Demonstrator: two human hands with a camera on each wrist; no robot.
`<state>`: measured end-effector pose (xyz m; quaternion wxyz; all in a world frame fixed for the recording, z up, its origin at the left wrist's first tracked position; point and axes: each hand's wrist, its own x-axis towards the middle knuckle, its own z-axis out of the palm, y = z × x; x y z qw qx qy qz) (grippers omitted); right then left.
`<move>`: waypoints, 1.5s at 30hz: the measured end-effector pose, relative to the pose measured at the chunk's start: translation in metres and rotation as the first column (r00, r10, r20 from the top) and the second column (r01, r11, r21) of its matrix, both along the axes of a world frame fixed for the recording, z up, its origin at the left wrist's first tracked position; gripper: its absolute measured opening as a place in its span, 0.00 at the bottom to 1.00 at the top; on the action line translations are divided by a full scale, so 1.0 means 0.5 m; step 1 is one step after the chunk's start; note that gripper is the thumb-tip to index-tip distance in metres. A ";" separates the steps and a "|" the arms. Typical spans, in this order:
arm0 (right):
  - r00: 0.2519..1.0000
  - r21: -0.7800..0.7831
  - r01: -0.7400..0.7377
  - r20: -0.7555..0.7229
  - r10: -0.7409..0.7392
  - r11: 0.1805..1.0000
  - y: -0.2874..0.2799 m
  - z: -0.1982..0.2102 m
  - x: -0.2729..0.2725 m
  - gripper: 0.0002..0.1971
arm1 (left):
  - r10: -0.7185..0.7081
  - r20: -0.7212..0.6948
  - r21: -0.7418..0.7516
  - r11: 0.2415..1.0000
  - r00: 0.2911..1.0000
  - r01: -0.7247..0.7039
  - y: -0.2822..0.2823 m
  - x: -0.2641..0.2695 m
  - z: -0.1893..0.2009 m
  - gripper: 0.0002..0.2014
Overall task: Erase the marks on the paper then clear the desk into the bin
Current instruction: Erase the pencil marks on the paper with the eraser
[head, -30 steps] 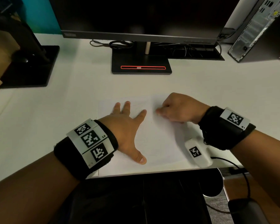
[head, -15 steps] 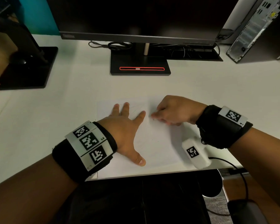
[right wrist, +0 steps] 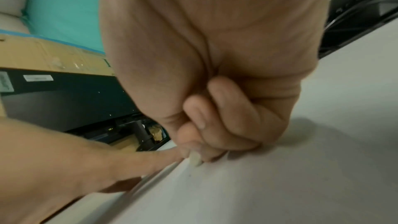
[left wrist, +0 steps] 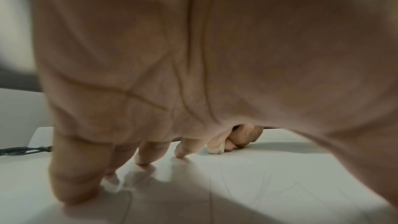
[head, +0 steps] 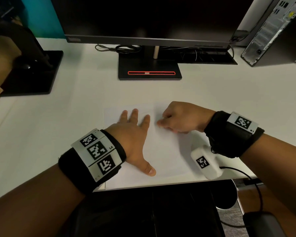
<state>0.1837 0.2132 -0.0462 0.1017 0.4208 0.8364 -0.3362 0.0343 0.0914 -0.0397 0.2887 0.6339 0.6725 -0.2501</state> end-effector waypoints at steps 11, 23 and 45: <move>0.998 0.013 0.066 -0.013 -0.066 0.998 0.011 0.003 -0.004 0.20 | -0.022 -0.046 0.013 1.000 0.999 0.022 0.000 0.005 0.006 0.79; 0.995 -0.027 0.099 -0.002 -0.099 0.995 0.021 0.008 0.008 0.20 | 0.009 0.030 0.169 0.986 1.000 -0.014 0.010 -0.052 0.022 0.58; 0.999 0.085 0.033 0.023 -0.035 0.996 0.032 0.012 -0.013 0.23 | 0.058 -0.018 0.170 0.984 0.998 -0.054 0.021 -0.059 0.000 0.59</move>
